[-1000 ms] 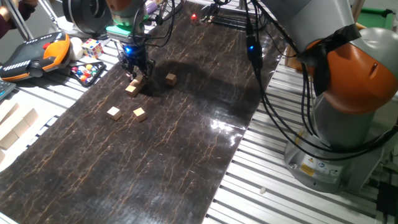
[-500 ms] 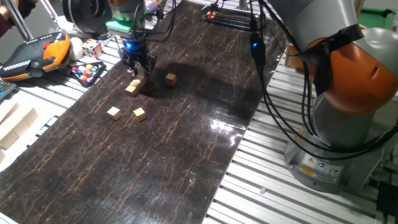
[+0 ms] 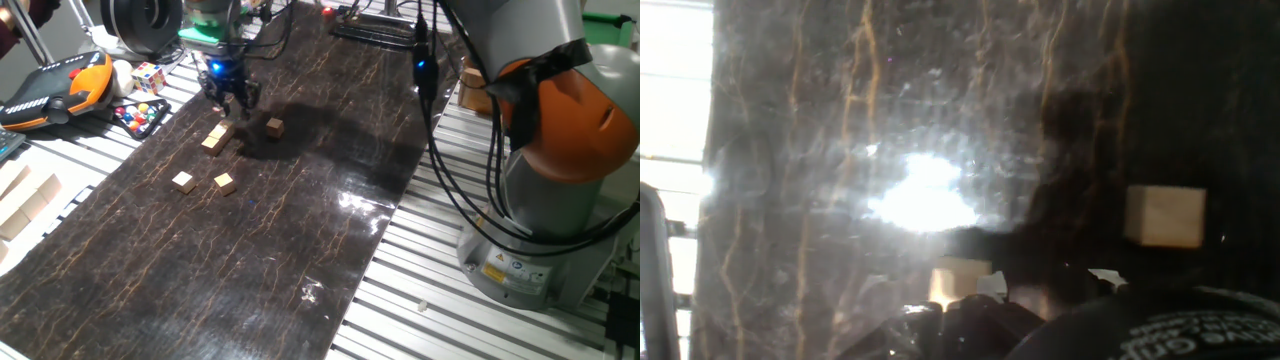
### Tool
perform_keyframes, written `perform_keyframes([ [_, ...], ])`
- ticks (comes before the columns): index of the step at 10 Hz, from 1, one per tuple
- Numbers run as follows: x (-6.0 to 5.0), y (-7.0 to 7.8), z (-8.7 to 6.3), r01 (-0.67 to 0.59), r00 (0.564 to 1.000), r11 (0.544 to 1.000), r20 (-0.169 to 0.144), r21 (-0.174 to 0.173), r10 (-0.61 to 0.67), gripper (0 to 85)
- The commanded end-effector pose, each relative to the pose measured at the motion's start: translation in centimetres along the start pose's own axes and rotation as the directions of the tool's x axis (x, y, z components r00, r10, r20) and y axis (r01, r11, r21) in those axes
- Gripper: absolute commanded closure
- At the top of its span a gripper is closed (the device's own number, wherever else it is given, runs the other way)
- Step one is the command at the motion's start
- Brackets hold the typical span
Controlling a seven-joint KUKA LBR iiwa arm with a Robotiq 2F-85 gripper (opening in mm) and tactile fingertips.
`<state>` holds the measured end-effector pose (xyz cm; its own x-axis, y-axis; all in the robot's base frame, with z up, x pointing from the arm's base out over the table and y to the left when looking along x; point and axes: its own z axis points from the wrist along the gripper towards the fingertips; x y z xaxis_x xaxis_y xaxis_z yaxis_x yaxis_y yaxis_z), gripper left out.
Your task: Stack the blocks into a pyramid shape
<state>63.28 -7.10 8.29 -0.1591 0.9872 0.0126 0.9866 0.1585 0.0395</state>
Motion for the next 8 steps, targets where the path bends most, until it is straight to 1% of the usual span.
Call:
perform_keyframes([
  [1, -0.2, -0.3, 0.0, 0.016, 1.0, 1.0, 0.009, 0.001, -0.016, 33.3],
  [2, -0.5, -0.7, 0.0, 0.025, 1.0, 1.0, 0.018, 0.006, -0.025, 26.7],
  [3, -1.0, -1.1, 0.1, 0.019, 1.0, 1.0, 0.023, 0.015, -0.02, 18.0],
  [5, -2.4, -2.6, 0.6, -0.021, 0.999, 1.0, 0.026, 0.024, 0.02, 15.0],
  [6, -3.0, -3.2, 0.9, -0.071, 0.997, 0.997, 0.03, 0.027, 0.071, 13.3],
  [7, -3.4, -3.6, 1.2, -0.107, 0.994, 0.994, 0.039, 0.028, 0.105, 12.7],
  [8, -3.6, -4.0, 1.5, -0.14, 0.99, 0.99, 0.04, 0.03, 0.139, 12.3],
])
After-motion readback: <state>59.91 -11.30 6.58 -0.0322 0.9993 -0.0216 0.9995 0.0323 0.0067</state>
